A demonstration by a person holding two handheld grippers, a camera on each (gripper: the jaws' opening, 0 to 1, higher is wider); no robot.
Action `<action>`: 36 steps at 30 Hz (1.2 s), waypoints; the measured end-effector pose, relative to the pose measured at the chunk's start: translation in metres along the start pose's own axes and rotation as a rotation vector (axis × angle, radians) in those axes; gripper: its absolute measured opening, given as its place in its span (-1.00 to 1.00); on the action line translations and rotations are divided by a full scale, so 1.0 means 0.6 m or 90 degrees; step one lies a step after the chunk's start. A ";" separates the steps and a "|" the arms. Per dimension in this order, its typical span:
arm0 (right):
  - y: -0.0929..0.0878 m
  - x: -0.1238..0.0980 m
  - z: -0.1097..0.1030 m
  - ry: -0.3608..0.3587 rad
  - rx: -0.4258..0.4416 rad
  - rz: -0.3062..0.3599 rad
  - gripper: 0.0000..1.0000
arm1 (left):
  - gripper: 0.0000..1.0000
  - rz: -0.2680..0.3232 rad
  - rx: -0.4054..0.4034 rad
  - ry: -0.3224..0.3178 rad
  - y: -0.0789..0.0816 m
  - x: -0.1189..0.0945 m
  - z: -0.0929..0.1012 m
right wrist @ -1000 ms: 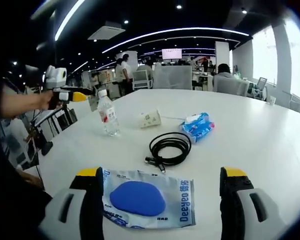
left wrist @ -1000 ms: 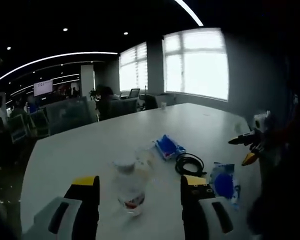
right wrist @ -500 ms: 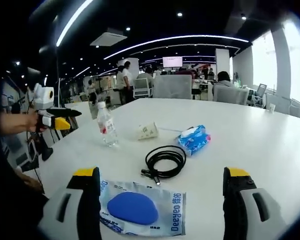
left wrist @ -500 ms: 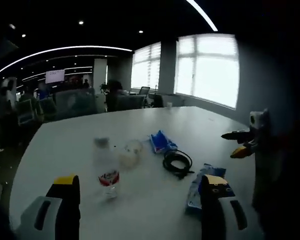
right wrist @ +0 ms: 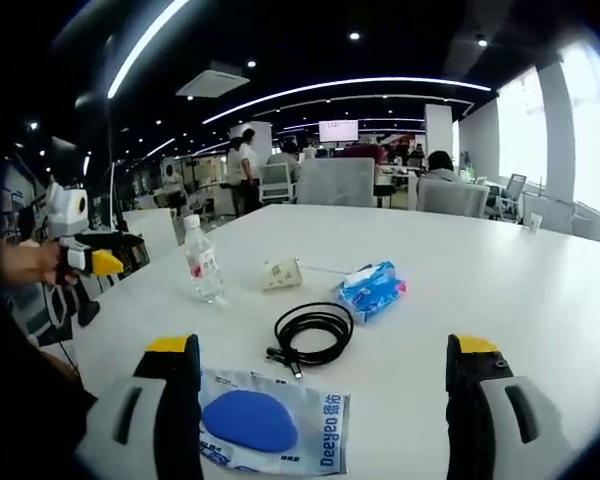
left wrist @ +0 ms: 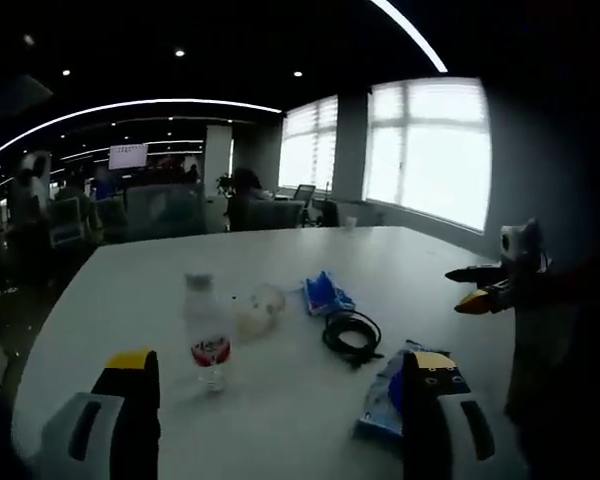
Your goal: Arrange the tabletop items into an orderly group along one side of the table until the central work area is clear of visible clutter.
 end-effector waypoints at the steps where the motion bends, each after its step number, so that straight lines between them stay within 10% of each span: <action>1: 0.001 -0.001 0.001 -0.001 0.001 0.001 0.99 | 1.00 -0.002 -0.001 -0.001 -0.001 0.000 0.001; 36: 0.097 0.098 -0.020 0.096 -0.064 0.022 0.84 | 1.00 -0.023 0.021 -0.036 0.000 -0.012 0.015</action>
Point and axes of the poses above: the point that each gripper's makers call its tool centre point, and the gripper's own axes: x roughly forward along the fingers, z roughly to its right, y roughly out of its top, the point moved 2 cm from there along -x, roughly backward along the fingers, and after that the axes turned 7 degrees about -x, right-handed, at the moved point
